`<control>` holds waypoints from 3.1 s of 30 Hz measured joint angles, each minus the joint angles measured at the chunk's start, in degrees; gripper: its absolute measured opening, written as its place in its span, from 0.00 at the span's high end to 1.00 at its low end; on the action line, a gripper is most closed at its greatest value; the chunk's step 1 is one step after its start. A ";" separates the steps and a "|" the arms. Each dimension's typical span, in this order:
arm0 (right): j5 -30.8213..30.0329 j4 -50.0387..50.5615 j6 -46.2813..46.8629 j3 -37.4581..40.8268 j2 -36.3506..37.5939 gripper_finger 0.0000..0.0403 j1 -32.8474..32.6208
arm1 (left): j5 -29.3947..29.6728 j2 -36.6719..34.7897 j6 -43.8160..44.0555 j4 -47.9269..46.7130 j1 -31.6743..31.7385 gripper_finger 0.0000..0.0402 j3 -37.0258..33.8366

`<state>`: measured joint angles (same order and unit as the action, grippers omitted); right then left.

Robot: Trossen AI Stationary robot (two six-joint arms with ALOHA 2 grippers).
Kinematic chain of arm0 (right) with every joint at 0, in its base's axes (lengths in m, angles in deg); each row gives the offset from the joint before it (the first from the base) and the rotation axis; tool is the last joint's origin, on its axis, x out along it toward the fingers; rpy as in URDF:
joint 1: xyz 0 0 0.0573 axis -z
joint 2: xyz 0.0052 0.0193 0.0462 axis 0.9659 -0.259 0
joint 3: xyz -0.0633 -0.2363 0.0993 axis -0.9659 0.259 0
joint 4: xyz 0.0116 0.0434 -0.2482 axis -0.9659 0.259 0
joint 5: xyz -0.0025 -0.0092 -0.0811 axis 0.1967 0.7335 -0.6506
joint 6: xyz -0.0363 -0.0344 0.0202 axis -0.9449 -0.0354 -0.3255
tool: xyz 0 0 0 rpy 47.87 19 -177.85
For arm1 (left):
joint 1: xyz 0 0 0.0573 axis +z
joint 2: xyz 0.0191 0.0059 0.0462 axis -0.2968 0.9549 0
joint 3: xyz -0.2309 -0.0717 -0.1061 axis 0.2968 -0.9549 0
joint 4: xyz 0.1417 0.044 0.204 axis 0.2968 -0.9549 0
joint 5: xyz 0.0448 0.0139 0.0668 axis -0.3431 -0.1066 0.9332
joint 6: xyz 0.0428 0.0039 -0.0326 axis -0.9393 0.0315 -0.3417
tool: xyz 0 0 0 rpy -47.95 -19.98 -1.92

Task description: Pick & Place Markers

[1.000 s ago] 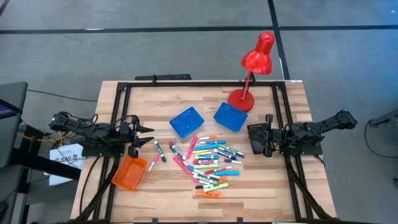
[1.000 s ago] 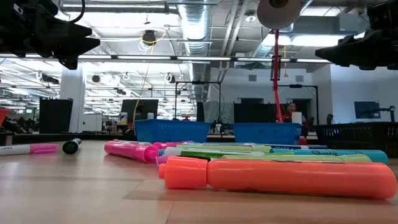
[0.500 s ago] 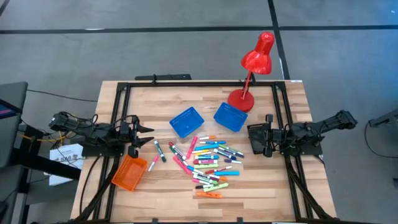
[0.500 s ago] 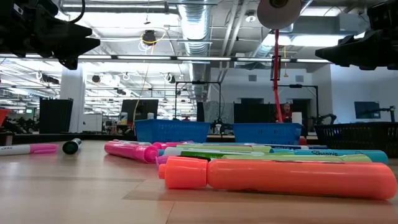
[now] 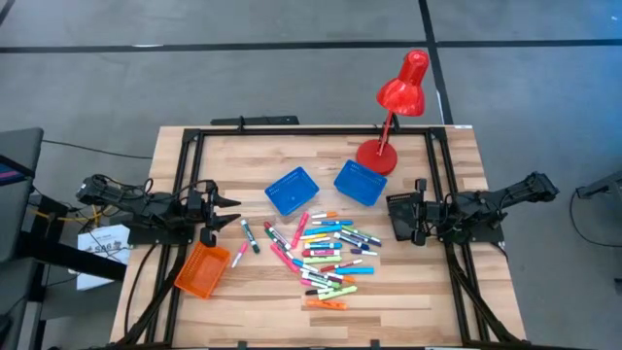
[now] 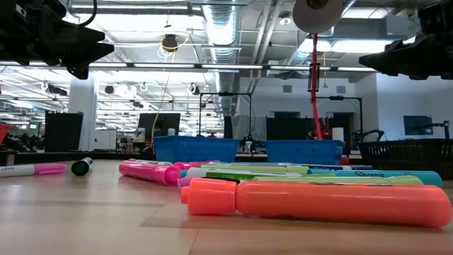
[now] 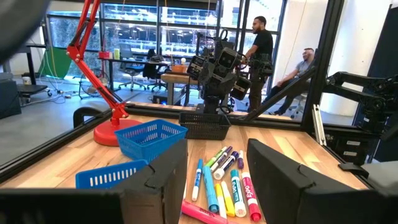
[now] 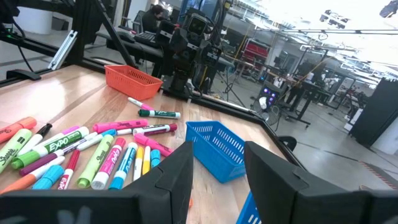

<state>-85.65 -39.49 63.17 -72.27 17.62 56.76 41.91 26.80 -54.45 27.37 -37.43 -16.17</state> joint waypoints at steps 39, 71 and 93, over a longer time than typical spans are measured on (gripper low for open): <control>0.11 -0.46 18.71 0.05 -0.01 0.67 0.74 | 0.00 0.00 3.41 1.30 0.02 0.59 0.01; 13.47 -12.88 16.63 -24.96 -29.14 0.67 22.70 | -3.01 49.72 -4.71 -27.23 10.61 0.66 43.86; 13.60 -0.17 17.01 -43.82 -66.07 0.60 25.04 | -20.55 68.84 4.66 -49.45 13.03 0.48 41.91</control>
<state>-72.06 -39.66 80.18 -116.09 -48.45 81.80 21.36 95.64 -49.79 -22.08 -24.39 25.74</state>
